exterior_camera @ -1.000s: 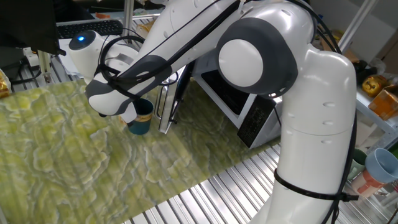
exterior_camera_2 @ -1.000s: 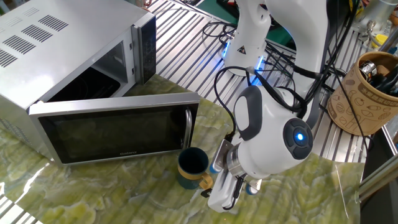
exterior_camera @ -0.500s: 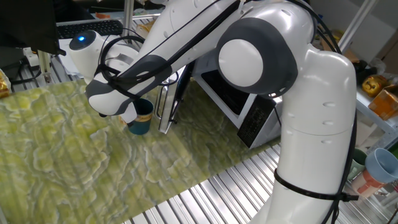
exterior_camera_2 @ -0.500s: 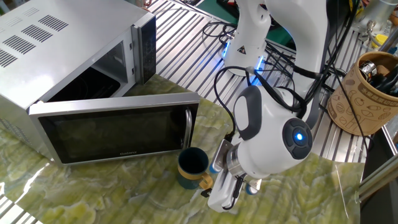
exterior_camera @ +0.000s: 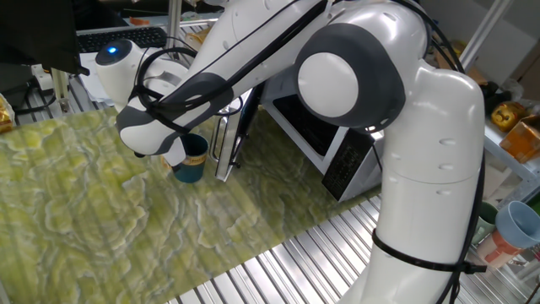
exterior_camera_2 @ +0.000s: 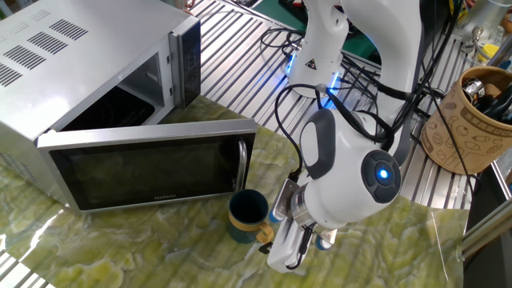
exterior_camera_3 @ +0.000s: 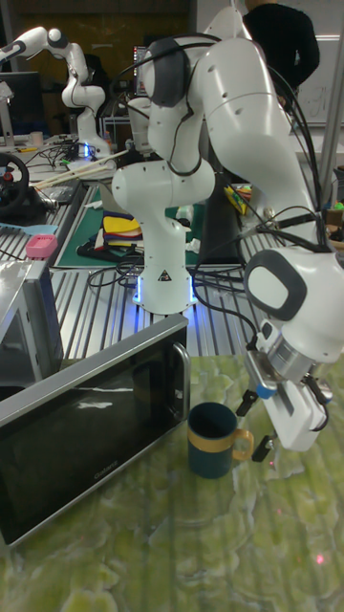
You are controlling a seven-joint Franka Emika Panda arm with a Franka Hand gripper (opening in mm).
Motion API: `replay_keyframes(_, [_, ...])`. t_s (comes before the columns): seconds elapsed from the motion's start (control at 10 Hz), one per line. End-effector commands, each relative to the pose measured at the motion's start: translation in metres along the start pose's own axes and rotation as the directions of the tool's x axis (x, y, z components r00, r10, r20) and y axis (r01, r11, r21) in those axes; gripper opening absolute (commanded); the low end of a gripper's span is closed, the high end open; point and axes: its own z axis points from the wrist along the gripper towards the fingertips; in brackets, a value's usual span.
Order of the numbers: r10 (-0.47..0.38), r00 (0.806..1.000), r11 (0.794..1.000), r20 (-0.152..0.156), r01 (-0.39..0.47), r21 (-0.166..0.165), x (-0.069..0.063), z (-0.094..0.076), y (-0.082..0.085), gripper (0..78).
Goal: Put the bowl into the microwave
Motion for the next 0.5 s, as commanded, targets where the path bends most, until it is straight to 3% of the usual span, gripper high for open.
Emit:
replay_keyframes(0.1, [0.057,0.994,0.998,0.097,-0.059,0.020,-0.0073,0.0120,-0.0019,77.5])
replay_keyframes(0.3, [0.058,0.994,0.998,0.097,-0.061,0.021,-0.0078,0.0126,-0.0022,77.5])
replay_keyframes(0.4, [0.058,0.994,0.998,0.097,-0.061,0.021,-0.0078,0.0126,-0.0022,2.8])
replay_keyframes(0.5, [0.058,0.994,0.998,0.097,-0.061,0.021,-0.0078,0.0126,-0.0022,2.8])
